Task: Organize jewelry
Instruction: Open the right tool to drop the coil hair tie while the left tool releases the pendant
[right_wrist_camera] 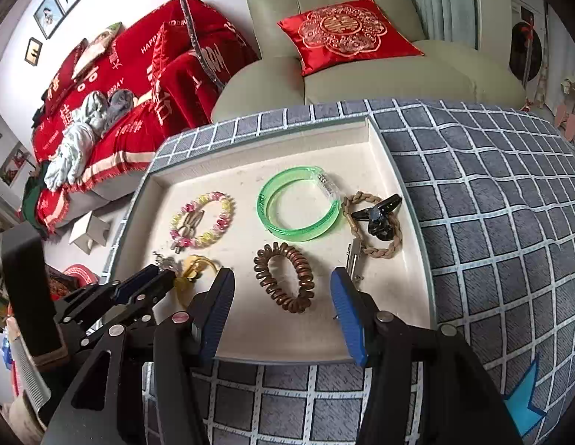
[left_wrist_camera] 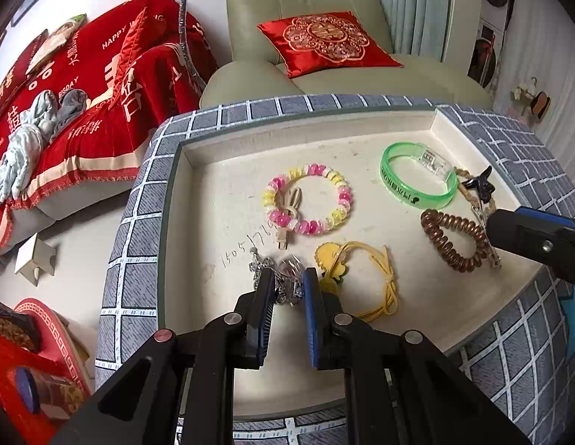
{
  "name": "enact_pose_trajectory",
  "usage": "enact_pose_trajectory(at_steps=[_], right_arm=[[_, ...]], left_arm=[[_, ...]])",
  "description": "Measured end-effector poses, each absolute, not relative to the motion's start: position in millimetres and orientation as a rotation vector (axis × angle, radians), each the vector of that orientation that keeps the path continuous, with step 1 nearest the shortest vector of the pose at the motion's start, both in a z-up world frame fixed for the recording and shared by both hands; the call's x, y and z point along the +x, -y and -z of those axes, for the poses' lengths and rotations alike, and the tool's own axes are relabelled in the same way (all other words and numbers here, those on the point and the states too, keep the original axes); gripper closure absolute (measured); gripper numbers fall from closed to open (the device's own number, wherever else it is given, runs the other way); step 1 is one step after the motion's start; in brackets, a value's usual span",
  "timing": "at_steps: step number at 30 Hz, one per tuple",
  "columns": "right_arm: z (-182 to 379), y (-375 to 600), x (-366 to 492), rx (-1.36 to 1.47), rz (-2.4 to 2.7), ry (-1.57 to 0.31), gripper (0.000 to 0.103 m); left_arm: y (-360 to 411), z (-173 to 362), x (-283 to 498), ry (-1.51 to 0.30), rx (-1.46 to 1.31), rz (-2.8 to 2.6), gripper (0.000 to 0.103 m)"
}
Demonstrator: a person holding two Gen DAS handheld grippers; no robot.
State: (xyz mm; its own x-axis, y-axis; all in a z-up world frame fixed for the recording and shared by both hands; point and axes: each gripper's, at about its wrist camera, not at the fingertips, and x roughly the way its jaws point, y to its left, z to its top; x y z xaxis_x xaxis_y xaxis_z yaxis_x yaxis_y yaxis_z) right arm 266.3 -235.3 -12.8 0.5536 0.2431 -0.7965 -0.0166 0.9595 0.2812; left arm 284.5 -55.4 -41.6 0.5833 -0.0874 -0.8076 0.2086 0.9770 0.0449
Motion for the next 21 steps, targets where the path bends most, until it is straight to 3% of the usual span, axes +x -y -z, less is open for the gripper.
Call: enact_pose_trajectory(at_steps=[8,9,11,21], right_arm=[[1.1,240.3,257.4,0.265,-0.153,-0.950,0.045],[1.1,240.5,257.5,0.265,-0.153,-0.950,0.045],[0.9,241.2,257.0,0.267,-0.155,-0.951,0.045],[2.5,245.1,256.9,0.269,-0.144,-0.973,0.045]], left_arm=[[53.0,33.6,284.7,-0.910,0.146,0.153,0.068],[52.7,32.3,284.6,-0.909,0.146,0.147,0.039],[50.7,28.3,281.5,-0.885,0.134,0.132,0.005],[48.0,18.0,276.1,-0.862,0.131,0.142,0.005]])
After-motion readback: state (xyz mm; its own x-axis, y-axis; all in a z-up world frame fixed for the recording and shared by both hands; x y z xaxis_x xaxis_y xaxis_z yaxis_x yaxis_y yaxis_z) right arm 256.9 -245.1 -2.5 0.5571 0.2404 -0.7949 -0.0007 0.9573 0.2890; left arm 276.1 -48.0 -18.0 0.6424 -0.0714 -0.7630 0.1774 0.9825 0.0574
